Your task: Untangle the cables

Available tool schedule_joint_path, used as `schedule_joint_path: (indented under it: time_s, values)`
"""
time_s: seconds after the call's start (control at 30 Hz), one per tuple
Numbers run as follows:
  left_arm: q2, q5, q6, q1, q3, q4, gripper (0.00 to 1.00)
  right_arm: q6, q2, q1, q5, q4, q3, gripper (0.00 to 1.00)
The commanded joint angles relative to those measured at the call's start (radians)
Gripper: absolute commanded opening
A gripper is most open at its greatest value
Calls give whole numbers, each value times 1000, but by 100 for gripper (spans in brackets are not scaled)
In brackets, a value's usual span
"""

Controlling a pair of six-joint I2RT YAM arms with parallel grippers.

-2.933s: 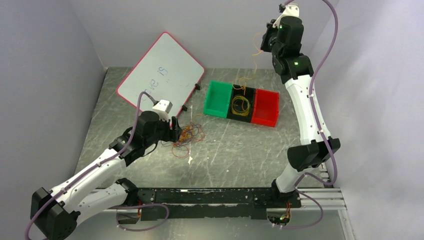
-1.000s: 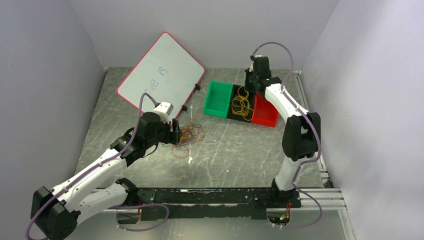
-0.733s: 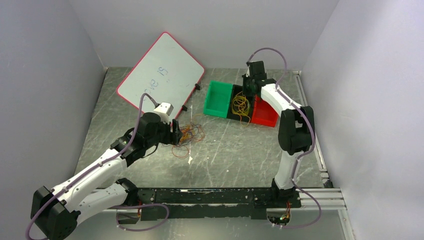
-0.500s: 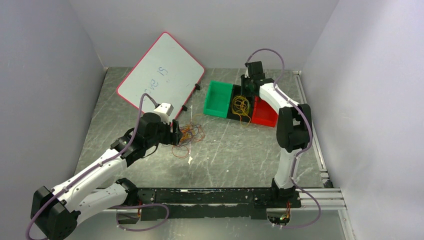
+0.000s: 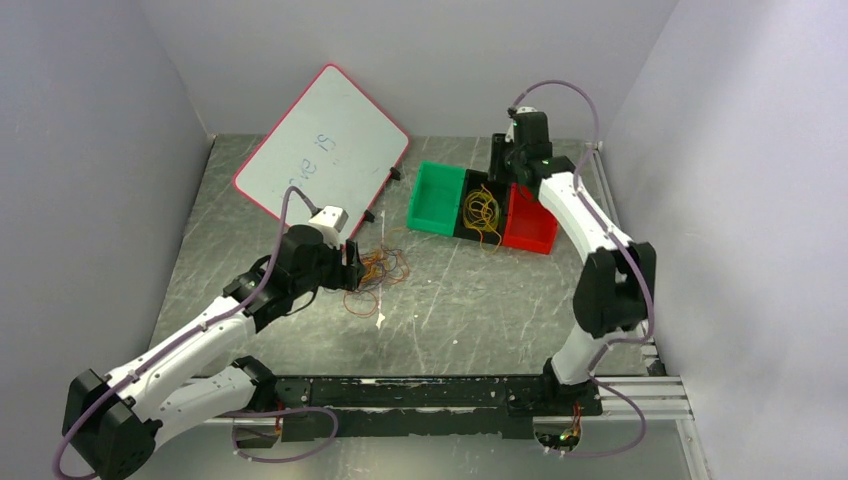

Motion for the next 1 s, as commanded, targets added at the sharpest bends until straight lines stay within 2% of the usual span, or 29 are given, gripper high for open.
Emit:
schedule_joint_path:
  time_s: [0.0, 0.27, 0.43, 0.63, 0.97]
  values:
    - [11, 24, -2, 4, 2, 21, 69, 70, -148, 2, 0, -19, -135, 48]
    - [20, 42, -1, 4, 4, 27, 69, 280, -478, 24, 69, 152, -582, 49]
    - [34, 58, 0, 3, 12, 32, 69, 391, -561, 24, 49, 263, -753, 49]
    - [29, 60, -2, 3, 21, 29, 68, 451, -542, 23, 68, 363, -845, 49]
    - [7, 59, -51, 3, 3, 17, 68, 467, -452, 23, 36, 460, -873, 45]
